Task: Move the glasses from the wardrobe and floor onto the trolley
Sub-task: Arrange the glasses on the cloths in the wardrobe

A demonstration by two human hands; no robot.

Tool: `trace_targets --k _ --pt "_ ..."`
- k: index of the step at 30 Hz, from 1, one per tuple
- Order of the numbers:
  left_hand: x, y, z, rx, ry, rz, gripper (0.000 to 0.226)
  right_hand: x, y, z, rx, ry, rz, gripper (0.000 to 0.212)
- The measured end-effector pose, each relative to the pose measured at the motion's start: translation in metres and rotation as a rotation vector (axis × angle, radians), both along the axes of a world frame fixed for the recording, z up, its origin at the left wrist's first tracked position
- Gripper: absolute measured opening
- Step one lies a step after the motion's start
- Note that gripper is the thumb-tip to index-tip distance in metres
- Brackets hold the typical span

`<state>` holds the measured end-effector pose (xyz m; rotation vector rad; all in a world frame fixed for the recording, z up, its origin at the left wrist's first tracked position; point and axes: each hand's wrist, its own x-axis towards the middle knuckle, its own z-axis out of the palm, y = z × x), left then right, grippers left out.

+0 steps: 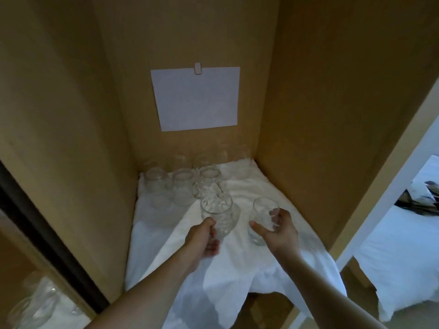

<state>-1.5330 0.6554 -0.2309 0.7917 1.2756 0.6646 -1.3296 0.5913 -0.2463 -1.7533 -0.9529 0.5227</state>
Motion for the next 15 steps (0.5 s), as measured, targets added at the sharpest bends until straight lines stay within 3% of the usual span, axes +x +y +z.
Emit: trace_targets --k 5,9,15 --pt "0.013 -0.001 -0.004 0.053 0.103 0.019 0.035 0.02 0.004 -0.009 0.004 0.04 0.14 0.082" --pt "0.022 -0.002 -0.006 0.063 0.159 0.072 0.036 0.035 0.002 -0.026 -0.063 0.086 0.293 0.109" --pt "0.031 -0.012 -0.004 0.094 0.334 0.163 0.033 0.052 0.012 -0.042 -0.138 0.108 0.375 0.105"
